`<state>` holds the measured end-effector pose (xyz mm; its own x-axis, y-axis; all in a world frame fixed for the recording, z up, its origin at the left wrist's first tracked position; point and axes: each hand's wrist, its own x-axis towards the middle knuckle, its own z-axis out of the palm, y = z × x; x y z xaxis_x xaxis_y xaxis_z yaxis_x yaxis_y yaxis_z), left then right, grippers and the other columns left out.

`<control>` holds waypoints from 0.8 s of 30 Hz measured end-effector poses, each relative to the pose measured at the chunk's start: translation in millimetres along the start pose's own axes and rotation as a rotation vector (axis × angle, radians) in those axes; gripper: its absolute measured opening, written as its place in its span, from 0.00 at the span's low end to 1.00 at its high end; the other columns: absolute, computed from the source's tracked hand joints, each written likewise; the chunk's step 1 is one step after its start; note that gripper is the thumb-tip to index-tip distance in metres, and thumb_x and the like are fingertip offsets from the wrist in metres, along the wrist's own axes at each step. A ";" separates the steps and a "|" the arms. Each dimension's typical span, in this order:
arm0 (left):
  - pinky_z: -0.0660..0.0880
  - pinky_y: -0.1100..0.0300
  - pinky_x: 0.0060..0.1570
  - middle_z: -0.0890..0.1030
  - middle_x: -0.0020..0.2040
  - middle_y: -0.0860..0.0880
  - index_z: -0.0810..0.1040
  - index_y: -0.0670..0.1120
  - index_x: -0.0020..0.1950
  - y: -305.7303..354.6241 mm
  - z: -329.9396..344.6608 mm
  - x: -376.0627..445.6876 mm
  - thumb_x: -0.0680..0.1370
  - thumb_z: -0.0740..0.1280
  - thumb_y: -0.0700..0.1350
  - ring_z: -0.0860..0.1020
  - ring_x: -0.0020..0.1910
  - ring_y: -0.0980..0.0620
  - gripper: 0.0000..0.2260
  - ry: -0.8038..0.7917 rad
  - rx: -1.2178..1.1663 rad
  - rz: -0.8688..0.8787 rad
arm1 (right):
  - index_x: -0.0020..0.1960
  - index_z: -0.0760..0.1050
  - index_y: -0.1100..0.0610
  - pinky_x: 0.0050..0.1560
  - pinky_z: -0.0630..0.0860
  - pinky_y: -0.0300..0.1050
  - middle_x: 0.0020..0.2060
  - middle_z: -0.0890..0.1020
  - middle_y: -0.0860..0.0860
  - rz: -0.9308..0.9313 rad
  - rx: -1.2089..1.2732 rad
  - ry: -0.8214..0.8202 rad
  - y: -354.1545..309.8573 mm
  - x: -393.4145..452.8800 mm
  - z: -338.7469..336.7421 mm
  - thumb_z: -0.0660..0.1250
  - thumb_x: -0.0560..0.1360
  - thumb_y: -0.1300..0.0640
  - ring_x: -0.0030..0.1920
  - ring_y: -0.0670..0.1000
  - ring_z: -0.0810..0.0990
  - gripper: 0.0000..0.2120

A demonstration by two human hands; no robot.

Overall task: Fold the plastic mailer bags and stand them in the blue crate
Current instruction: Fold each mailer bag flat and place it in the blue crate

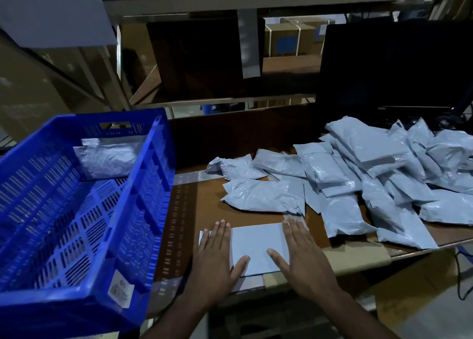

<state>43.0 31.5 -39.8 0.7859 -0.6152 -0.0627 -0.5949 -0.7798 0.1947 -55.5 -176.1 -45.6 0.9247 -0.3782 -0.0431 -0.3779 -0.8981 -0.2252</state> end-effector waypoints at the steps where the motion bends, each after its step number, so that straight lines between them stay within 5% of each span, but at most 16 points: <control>1: 0.32 0.56 0.77 0.38 0.83 0.54 0.41 0.50 0.83 -0.2 -0.9 -0.2 0.74 0.35 0.73 0.36 0.80 0.57 0.43 0.001 -0.011 -0.004 | 0.81 0.36 0.47 0.75 0.41 0.46 0.80 0.37 0.45 -0.007 -0.003 -0.006 0.7 0.1 -0.8 0.32 0.70 0.22 0.79 0.46 0.35 0.47; 5: 0.31 0.59 0.75 0.40 0.83 0.55 0.43 0.51 0.84 -3.9 -4.3 0.4 0.79 0.44 0.70 0.37 0.80 0.60 0.38 0.004 -0.117 0.002 | 0.81 0.37 0.48 0.76 0.41 0.46 0.80 0.39 0.45 -0.013 0.019 -0.013 -1.4 -0.6 -1.3 0.31 0.70 0.23 0.79 0.46 0.36 0.47; 9: 0.37 0.55 0.79 0.36 0.79 0.62 0.42 0.57 0.82 -8.0 -17.5 -1.3 0.84 0.51 0.63 0.28 0.72 0.70 0.29 0.036 -0.236 0.050 | 0.82 0.41 0.51 0.78 0.41 0.48 0.81 0.42 0.48 -0.024 0.001 0.038 -4.3 1.3 -9.8 0.26 0.70 0.24 0.80 0.49 0.38 0.49; 14: 0.32 0.60 0.77 0.40 0.83 0.56 0.43 0.52 0.84 6.9 -14.3 -9.8 0.83 0.40 0.62 0.35 0.79 0.61 0.30 -0.023 -0.084 0.157 | 0.81 0.43 0.52 0.79 0.39 0.50 0.79 0.39 0.47 -0.193 0.020 0.024 -40.8 -2.4 -6.7 0.25 0.75 0.30 0.80 0.48 0.37 0.42; 17: 0.32 0.57 0.78 0.39 0.82 0.53 0.42 0.49 0.83 11.4 -3.9 -12.1 0.76 0.26 0.64 0.35 0.79 0.59 0.38 -0.009 -0.003 0.168 | 0.79 0.62 0.53 0.74 0.49 0.54 0.78 0.59 0.50 -0.214 -0.030 -0.063 -53.2 -6.7 6.7 0.36 0.82 0.35 0.78 0.50 0.59 0.35; 19: 0.35 0.55 0.77 0.43 0.83 0.52 0.44 0.49 0.84 5.8 6.3 -11.3 0.76 0.26 0.64 0.37 0.80 0.57 0.39 0.021 0.001 0.188 | 0.76 0.68 0.53 0.72 0.54 0.54 0.75 0.69 0.51 -0.203 -0.062 -0.076 -47.0 -9.1 13.3 0.42 0.84 0.39 0.75 0.51 0.66 0.30; 24: 0.37 0.53 0.77 0.44 0.83 0.52 0.45 0.49 0.84 -0.1 7.2 -8.5 0.78 0.28 0.64 0.38 0.80 0.58 0.37 0.002 -0.004 0.202 | 0.76 0.67 0.52 0.72 0.55 0.53 0.75 0.69 0.50 -0.225 -0.055 -0.079 -43.2 -8.1 10.2 0.42 0.85 0.41 0.75 0.50 0.67 0.29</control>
<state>35.2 35.9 -46.4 0.6507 -0.7590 -0.0199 -0.7401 -0.6399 0.2070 -46.2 -131.9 -45.4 0.9857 -0.1509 -0.0744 -0.1623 -0.9694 -0.1841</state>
